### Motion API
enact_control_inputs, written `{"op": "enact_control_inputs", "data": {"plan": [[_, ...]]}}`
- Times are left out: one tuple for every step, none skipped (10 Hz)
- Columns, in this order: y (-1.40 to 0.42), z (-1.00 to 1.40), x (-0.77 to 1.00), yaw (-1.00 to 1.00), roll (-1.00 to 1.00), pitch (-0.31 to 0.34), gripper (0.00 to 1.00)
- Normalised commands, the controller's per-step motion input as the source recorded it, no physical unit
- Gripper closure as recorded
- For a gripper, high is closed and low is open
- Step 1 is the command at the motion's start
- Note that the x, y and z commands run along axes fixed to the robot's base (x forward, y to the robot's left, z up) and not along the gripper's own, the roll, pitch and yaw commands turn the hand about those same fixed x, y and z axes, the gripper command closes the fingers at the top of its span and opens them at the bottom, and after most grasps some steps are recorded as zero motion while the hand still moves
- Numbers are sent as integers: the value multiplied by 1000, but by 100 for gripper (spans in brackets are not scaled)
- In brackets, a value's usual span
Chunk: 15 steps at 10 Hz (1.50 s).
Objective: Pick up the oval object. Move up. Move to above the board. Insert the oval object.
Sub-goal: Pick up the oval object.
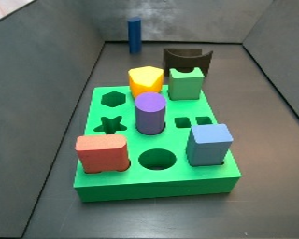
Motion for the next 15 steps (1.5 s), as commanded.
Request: {"op": "enact_control_inputs", "data": {"plan": [[134,-266,-226,-603,-83,-60,0],[177,-426,-226,-786,0,0,0],[289,-531,-163,-706,0,27,0],[466,-583,-123,-537,0,20,0],[606,-594,0,-409,0,0,0],[780,-469,117,-200,-6,0,0],[811,-366,123,-109,-69,0,0],[489,-97,-77,0,-16,17,0],[300,-54,-140,43,0,0,0],[386,-149,-89,40,19,31,0],[374,-443,-86,0,99,0,0],[254,-697,3,-117,51,-54,0],[34,-723,20,-217,71,-200,0],[0,-723,0,-154,130,-204,0],[0,-89,-43,0,77,-96,0]]}}
